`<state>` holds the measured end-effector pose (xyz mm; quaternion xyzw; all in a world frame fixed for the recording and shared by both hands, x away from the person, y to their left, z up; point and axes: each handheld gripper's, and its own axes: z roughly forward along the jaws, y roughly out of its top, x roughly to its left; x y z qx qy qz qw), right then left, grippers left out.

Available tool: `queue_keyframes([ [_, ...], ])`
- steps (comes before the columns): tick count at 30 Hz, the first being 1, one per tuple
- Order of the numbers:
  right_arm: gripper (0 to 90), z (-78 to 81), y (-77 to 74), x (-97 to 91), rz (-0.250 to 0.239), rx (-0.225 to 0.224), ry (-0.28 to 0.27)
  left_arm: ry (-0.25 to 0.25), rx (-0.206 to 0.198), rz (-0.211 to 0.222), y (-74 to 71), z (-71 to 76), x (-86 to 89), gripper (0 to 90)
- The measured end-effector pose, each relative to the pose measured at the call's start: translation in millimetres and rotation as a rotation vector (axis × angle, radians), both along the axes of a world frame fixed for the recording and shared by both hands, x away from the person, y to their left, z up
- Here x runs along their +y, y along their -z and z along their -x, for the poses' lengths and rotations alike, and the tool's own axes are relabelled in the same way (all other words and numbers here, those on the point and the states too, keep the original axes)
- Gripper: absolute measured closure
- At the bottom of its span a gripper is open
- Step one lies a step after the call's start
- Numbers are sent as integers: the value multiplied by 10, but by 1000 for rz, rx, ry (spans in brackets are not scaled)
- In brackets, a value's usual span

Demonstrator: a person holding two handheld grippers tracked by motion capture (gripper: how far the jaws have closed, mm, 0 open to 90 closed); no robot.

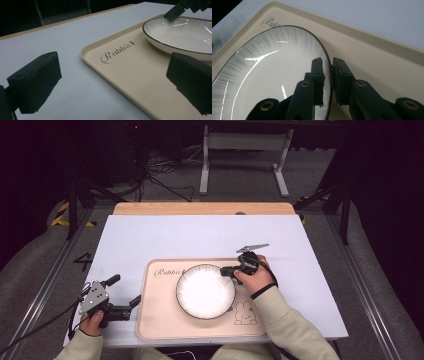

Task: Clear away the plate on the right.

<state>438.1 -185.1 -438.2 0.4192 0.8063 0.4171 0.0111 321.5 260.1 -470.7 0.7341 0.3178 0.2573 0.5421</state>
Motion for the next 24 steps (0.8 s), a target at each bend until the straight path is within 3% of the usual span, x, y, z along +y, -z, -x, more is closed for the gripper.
queue_keyframes([
  [7,658,20,-84,-55,-28,-72,5,1,0,1,0,0,0,2],
  [10,566,46,-154,-70,-57,-142,-26,1,1,1,0,-1,1,2],
  [14,475,85,-225,-82,-100,-278,-64,2,0,1,0,-1,0,2],
  [17,436,125,-279,-105,-91,-316,-82,0,1,1,0,0,1,2],
  [20,304,161,-319,-121,-73,-354,-91,0,-2,-2,-1,3,2,2],
  [24,198,190,-344,-141,-73,-388,-121,-1,-3,-1,-1,7,1,2],
])
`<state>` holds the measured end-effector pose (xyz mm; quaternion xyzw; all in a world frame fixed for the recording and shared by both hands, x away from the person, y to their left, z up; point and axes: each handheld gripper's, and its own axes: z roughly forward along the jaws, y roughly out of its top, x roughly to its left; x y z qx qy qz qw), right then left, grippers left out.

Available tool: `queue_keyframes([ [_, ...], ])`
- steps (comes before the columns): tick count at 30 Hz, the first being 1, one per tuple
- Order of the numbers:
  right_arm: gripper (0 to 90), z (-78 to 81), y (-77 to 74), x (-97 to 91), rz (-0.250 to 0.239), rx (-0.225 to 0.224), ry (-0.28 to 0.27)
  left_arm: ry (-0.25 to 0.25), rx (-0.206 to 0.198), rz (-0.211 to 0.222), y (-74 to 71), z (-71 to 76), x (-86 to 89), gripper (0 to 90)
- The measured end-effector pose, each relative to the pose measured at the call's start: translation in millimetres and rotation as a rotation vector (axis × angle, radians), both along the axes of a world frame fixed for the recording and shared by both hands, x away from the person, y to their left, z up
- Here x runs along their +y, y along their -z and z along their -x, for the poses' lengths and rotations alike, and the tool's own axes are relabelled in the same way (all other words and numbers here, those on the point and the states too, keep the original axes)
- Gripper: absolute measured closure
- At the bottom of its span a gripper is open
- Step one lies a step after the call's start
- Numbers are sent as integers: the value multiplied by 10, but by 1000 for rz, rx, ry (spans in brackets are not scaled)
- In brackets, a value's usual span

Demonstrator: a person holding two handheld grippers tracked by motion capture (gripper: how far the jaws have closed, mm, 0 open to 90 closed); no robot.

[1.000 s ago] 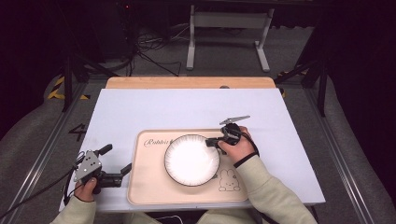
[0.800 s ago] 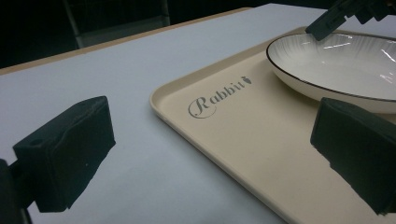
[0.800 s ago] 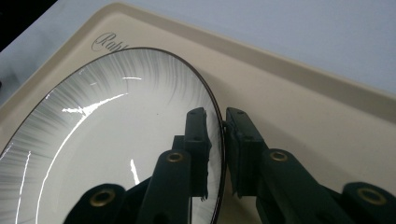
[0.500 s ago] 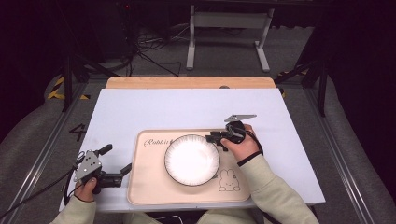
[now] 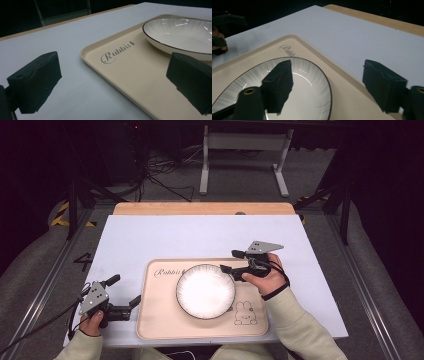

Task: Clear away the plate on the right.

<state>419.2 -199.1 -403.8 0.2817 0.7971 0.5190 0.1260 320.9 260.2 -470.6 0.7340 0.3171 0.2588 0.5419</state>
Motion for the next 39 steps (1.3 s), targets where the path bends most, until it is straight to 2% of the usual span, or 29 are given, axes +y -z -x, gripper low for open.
queue_keyframes([
  [5,93,36,-22,-50,-22,-19,-19,1,1,2,1,-2,0,2],
  [7,69,50,-32,-76,-39,-22,-23,1,1,1,1,-2,-1,2],
  [12,40,107,-69,-189,-43,-53,-42,1,1,1,1,-2,-1,2],
  [24,40,185,-93,-546,-40,-81,27,0,2,1,1,-3,-1,2],
  [39,32,235,-116,-915,-56,-89,90,0,2,1,1,-3,-1,2],
])
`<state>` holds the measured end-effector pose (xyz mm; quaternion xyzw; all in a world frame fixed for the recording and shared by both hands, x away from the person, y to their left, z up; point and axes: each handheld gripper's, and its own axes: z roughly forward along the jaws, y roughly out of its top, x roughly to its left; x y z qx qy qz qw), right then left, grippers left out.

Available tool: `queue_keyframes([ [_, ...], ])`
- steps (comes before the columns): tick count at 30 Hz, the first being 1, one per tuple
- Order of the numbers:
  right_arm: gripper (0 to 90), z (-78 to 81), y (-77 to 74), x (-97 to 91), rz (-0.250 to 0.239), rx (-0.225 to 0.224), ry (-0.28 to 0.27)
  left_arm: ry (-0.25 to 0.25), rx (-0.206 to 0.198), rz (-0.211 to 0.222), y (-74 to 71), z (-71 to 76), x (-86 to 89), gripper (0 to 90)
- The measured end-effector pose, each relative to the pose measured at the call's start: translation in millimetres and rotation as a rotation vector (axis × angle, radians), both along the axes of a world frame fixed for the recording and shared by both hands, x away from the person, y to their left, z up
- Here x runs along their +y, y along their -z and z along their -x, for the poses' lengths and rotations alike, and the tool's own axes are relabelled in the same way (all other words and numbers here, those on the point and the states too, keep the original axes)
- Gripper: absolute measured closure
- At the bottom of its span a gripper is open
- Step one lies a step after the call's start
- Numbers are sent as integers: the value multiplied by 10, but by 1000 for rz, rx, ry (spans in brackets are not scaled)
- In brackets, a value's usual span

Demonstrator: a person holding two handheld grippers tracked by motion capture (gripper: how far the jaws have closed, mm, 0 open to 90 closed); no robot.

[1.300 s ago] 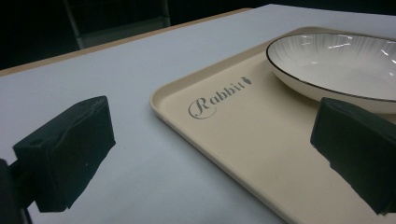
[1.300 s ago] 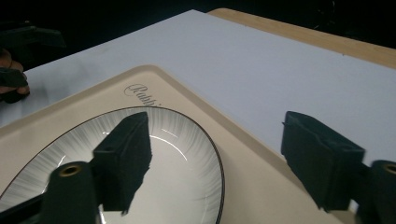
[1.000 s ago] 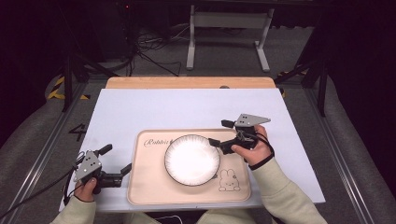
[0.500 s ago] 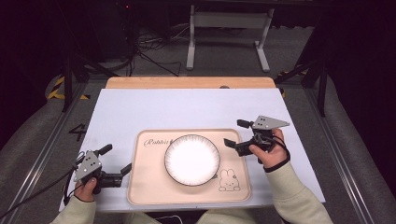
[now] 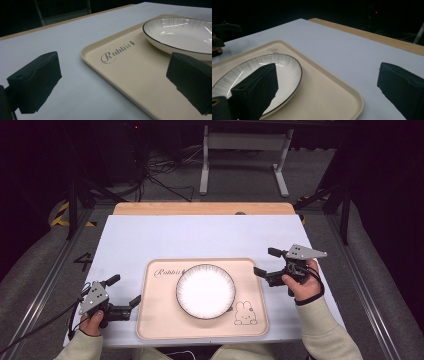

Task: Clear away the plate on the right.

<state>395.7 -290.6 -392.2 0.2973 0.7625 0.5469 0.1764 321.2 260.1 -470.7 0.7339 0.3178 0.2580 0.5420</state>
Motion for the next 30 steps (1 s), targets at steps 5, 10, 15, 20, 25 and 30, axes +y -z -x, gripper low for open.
queue_keyframes([
  [5,33,13,31,-86,1,5,20,0,0,0,0,0,0,2],
  [10,35,26,124,-187,10,13,45,1,0,0,0,0,0,2],
  [15,29,47,240,-308,6,20,83,1,0,-1,0,0,0,3],
  [20,25,78,340,-384,-3,14,100,1,-1,0,1,-1,-1,2],
  [25,25,142,439,-454,-39,-5,114,2,-1,0,0,0,1,2],
  [30,26,187,512,-503,-58,-33,127,2,-2,1,1,0,-1,2],
])
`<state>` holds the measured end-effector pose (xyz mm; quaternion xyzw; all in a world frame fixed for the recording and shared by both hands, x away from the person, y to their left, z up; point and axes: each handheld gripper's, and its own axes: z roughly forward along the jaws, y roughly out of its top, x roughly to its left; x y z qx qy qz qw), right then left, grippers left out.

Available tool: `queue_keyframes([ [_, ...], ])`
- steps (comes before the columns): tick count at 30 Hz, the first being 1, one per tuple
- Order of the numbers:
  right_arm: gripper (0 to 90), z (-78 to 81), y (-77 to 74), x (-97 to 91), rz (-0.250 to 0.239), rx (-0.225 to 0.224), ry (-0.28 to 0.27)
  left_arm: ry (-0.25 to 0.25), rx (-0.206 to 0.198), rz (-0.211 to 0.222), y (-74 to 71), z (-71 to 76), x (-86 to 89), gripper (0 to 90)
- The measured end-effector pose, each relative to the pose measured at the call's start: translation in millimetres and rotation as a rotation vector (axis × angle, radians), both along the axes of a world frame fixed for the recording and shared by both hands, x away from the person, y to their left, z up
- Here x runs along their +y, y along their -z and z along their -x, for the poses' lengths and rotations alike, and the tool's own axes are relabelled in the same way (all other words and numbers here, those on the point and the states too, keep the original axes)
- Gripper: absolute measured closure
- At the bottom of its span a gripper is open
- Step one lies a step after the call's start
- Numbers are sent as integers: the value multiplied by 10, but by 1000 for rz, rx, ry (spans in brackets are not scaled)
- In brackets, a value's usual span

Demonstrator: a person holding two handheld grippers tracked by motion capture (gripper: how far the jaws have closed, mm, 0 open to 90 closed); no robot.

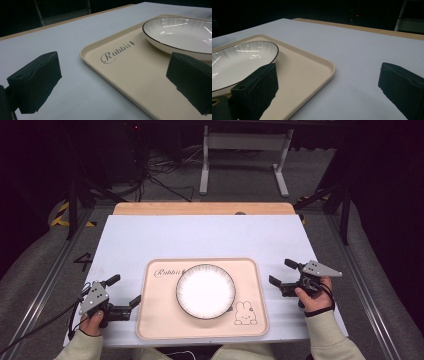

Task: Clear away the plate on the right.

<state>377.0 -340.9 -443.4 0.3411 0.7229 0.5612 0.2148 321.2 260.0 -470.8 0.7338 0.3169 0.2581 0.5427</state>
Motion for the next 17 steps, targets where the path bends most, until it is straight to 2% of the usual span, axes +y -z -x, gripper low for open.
queue_keyframes([
  [3,27,17,37,-11,2,10,24,1,0,-7,-3,1,3,2],
  [6,27,20,97,-16,2,37,26,2,-1,-5,-2,-1,3,3],
  [11,26,27,102,-29,-7,25,32,1,0,-4,-1,2,0,2],
  [17,26,16,105,-31,-13,44,35,0,-3,-2,1,4,-2,2],
])
